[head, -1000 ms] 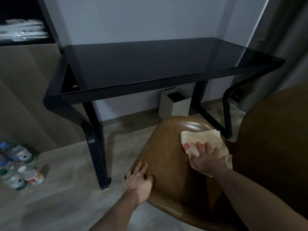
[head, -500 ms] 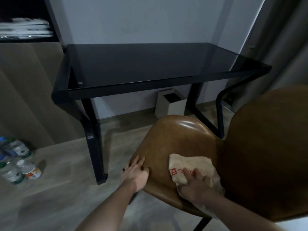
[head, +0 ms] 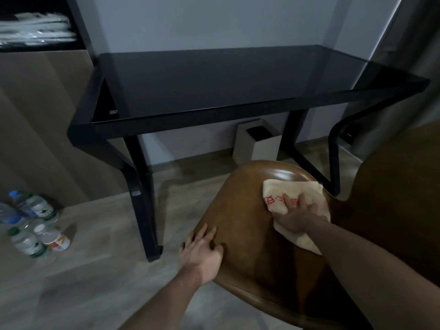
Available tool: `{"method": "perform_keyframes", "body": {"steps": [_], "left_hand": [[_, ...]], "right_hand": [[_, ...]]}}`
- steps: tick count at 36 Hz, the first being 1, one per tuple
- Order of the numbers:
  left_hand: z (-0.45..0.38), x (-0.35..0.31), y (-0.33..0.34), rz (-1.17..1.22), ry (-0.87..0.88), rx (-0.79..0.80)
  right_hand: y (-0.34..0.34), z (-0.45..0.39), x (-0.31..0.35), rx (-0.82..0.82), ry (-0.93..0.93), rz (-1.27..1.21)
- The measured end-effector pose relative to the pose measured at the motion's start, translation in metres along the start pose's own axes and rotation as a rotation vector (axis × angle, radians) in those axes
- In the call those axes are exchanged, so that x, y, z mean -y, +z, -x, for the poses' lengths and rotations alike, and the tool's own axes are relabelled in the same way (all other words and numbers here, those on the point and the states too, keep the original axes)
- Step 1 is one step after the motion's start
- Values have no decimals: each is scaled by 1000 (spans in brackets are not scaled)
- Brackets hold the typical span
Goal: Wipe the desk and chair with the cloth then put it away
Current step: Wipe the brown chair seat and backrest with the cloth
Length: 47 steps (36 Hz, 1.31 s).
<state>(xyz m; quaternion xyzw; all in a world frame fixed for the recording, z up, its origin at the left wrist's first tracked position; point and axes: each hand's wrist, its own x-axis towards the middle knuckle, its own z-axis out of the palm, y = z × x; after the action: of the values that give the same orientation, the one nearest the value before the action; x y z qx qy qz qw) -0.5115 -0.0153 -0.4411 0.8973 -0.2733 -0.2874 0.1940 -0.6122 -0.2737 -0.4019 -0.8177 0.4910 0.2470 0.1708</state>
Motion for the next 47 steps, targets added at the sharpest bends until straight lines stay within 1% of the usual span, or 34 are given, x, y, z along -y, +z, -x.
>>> {"method": "perform_keyframes", "body": {"steps": [5,10,12,15,18,20,25,27,29,30,32,33,37,43,47], "left_hand": [[3,-3,-2,7,-3,3],[9,-3,-1,29,-2,-23],[12,-2,0,51,-7,-52],[21,-2,4,124,-68,-162],[39,-4,11,296,-236,-293],[55,-9,15,447,-315,-315],[92,-3,37,753,-260,-340],[88,8,54,882,-299,-300],[80,18,68,1024,-357,-206],[77,17,70,1084,-363,-170],[76,11,64,1165,-331,-157],[76,6,58,1176,-311,-153],[53,11,62,1159,-332,-131],[37,14,66,1081,-337,-194],[27,11,57,1008,-329,-243]], "right_hand": [[6,23,1,5,25,18],[25,63,-10,101,21,32],[36,82,-17,127,-2,40],[60,108,-24,180,-77,73],[78,126,-27,243,-218,105],[83,142,-27,257,-254,77],[95,165,-25,139,-329,-85],[93,173,-16,156,-337,-130],[82,183,-1,180,-325,-162],[80,179,5,178,-343,-142],[74,176,20,169,-377,-112],[71,171,27,167,-389,-116],[80,124,56,172,-439,-74],[83,62,103,53,-480,23],[65,38,119,-7,-461,79]]}}
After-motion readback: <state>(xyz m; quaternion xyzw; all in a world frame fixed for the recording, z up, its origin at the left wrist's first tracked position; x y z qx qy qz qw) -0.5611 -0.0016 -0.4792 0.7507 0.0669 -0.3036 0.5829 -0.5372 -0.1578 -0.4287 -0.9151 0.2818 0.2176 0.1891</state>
